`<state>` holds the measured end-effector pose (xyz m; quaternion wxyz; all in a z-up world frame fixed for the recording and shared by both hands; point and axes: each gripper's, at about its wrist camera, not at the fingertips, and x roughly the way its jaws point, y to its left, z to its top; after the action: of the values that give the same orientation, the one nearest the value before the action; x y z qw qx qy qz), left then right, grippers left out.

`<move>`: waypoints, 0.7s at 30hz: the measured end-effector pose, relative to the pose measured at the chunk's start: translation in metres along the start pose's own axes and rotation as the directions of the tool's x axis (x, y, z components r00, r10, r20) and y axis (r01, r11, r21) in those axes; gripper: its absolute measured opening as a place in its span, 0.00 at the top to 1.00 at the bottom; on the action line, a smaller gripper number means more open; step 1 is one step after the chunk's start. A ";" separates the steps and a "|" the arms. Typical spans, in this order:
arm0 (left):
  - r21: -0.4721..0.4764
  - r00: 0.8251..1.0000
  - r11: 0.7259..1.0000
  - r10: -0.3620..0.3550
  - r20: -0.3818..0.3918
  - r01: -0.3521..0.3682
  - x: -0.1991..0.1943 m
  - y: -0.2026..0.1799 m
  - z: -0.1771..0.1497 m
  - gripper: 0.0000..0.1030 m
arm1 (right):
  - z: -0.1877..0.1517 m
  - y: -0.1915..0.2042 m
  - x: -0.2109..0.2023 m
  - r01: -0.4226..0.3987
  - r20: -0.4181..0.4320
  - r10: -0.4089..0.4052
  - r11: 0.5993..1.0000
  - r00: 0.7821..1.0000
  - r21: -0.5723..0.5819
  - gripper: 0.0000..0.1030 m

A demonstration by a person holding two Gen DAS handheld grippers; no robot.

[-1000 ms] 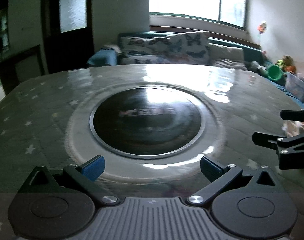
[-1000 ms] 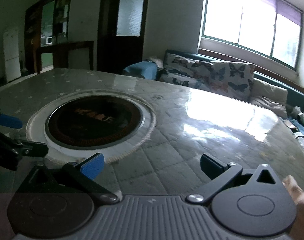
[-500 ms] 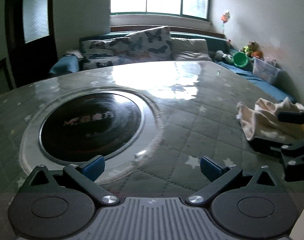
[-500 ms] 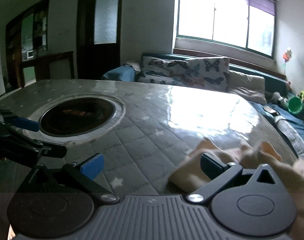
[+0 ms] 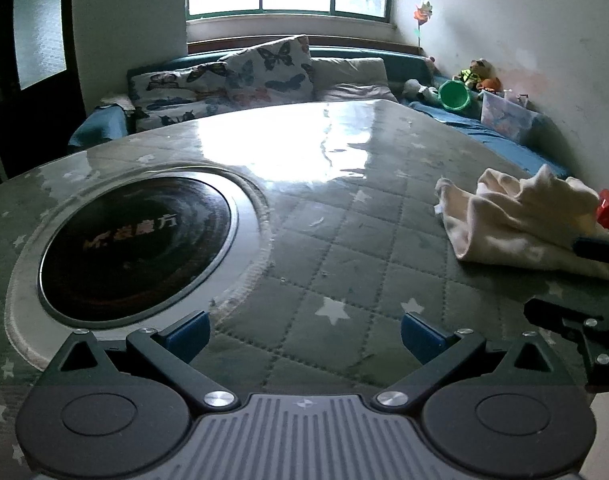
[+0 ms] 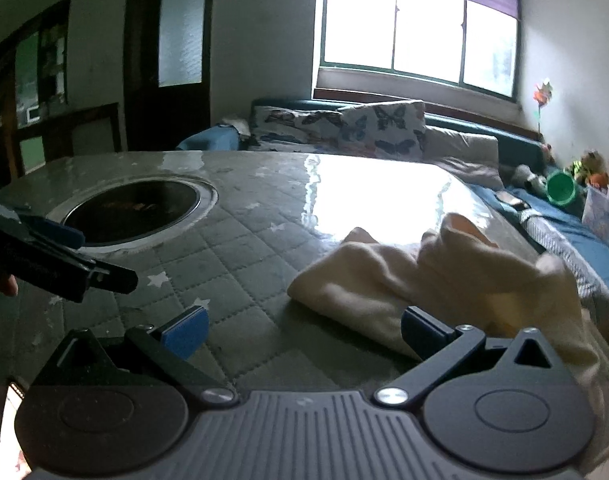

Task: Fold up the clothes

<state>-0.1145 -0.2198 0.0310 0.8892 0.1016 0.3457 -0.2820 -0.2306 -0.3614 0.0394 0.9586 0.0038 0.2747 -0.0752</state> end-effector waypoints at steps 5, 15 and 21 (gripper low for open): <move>0.022 1.000 1.000 -0.017 -0.009 0.017 0.000 -0.013 -0.002 0.00 | -0.007 -0.005 -0.007 0.014 -0.005 -0.014 1.000 1.000 0.026 0.00; 0.064 0.998 0.997 -0.051 -0.027 0.053 -0.002 -0.035 -0.007 0.00 | -0.021 -0.007 -0.020 0.046 -0.016 -0.046 0.998 0.999 0.048 0.00; 0.085 0.997 0.994 -0.061 -0.040 0.064 -0.002 -0.045 -0.010 0.00 | -0.029 -0.010 -0.023 0.058 -0.027 -0.056 0.996 0.998 0.068 0.00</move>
<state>-0.1466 -0.2519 0.0255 0.8681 0.1343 0.3525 -0.3226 -0.2666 -0.3670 0.0277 0.9518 0.0297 0.2840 -0.1117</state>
